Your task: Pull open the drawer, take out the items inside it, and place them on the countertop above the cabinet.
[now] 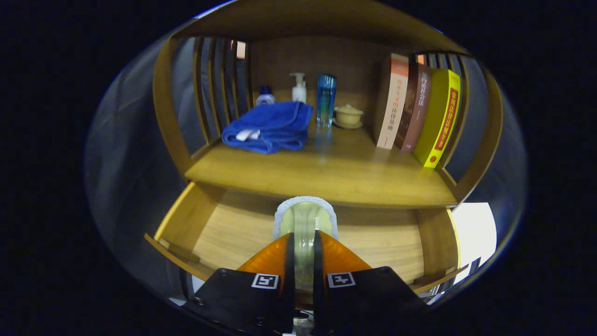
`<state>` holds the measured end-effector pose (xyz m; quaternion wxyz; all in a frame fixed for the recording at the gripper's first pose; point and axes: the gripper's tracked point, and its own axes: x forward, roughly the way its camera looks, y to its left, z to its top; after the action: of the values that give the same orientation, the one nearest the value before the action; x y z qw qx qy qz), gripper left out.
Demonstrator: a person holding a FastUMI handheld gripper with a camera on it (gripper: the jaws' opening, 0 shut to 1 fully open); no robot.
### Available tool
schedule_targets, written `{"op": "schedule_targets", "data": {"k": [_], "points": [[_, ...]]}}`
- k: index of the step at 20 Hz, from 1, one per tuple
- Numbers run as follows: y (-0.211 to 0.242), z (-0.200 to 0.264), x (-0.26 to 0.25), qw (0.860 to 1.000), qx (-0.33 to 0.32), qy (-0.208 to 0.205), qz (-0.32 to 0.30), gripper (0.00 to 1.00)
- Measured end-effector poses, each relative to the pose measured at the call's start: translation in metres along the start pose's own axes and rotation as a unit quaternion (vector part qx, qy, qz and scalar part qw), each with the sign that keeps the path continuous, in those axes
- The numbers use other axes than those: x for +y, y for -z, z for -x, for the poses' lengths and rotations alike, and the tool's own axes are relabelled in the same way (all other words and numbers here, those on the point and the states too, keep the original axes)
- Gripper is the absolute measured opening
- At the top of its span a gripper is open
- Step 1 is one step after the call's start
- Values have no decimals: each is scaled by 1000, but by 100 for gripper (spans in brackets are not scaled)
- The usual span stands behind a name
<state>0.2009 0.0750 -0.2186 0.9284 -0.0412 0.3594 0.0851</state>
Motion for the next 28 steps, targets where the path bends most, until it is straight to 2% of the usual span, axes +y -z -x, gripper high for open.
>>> {"op": "schedule_targets", "data": {"k": [4,9,15,21,24,27,28], "points": [[-66,-16,-9,999,-42,20,7,24],[-101,-69,-31,997,-36,62,1,25],[-90,-126,-37,997,-14,76,-16,25],[-95,-149,-40,996,-15,86,-17,27],[-87,-152,-42,996,-7,83,-27,33],[-88,-148,-47,995,-17,87,-42,34],[-88,-147,-47,995,-20,83,-46,41]]}}
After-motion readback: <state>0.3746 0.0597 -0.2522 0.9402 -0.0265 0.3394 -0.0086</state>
